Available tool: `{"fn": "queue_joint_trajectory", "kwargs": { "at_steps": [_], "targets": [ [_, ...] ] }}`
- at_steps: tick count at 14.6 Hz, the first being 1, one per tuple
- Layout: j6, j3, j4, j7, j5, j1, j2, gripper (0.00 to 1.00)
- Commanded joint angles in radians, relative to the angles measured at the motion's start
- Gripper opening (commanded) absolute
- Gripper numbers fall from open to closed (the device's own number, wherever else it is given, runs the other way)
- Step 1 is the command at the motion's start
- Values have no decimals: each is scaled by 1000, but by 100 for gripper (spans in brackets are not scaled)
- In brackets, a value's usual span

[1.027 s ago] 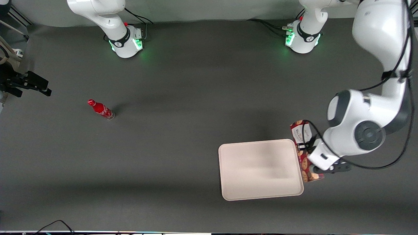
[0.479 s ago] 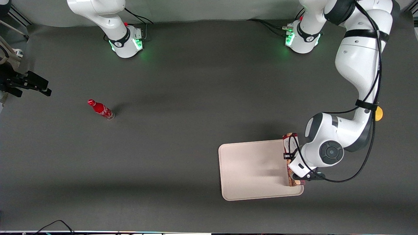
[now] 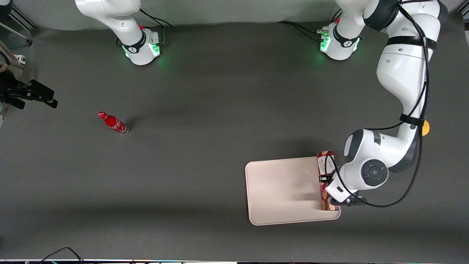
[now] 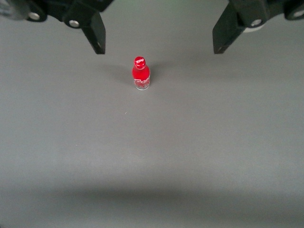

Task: Place red cookie box on tray

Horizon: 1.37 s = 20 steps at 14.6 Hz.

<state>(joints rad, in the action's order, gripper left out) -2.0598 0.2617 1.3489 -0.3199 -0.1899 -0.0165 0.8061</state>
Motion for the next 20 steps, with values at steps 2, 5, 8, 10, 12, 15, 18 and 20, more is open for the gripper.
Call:
{"fn": "queue_joint_trajectory", "kwargs": {
  "at_steps": [2,5,8,10,12,15,18,20],
  "targets": [
    [276,-9,-60,16,38,24,-140,100],
    [569,-105,-105,180,96,24,-301,100],
    [763,-156,-77,274,98,27,-468,100],
    [825,-182,19,323,99,32,-586,100],
    [779,-217,247,355,107,30,-782,100],
    [635,-298,569,416,147,27,-1063,100],
    [627,-297,583,426,142,21,-1092,100],
    [633,-282,544,426,139,18,-1056,100]
  ]
}}
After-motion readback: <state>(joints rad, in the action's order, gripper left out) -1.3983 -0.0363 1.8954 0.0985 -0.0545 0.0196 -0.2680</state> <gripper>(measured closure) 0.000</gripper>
